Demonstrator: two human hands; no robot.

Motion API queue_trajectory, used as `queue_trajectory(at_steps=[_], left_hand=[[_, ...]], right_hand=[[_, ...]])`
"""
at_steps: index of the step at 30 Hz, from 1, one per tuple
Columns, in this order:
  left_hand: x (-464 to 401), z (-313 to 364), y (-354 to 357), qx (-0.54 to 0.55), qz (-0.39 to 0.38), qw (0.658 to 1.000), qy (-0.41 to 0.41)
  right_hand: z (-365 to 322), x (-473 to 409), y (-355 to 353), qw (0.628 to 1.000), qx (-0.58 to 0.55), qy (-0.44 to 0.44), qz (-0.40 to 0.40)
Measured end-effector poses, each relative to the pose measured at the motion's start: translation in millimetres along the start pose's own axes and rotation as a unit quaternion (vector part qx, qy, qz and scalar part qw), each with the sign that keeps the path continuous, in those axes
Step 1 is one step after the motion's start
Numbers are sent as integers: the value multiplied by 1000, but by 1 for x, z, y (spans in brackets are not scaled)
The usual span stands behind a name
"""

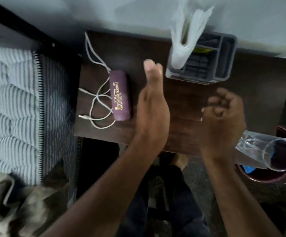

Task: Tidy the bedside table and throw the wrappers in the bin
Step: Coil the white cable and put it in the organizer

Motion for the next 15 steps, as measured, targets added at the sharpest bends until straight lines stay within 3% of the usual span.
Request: queue_trajectory(at_steps=[4, 8, 15], left_hand=[[26, -31, -37, -1, 0, 1000, -23], [28, -62, -95, -36, 27, 997, -55], [23, -61, -123, -54, 40, 998, -19]], right_hand=[[10, 40, 8, 994, 36, 27, -100], [6, 92, 31, 965, 80, -10, -250], [4, 109, 55, 932, 98, -50, -345]])
Point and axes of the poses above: each hand's wrist, its own x-axis away from the middle knuckle, its own y-axis out of the palm, z = x × y, the point moved 3 cm from there along -x, towards the middle knuckle, and after that the axes turned 12 degrees about z, right-handed, at the moved point
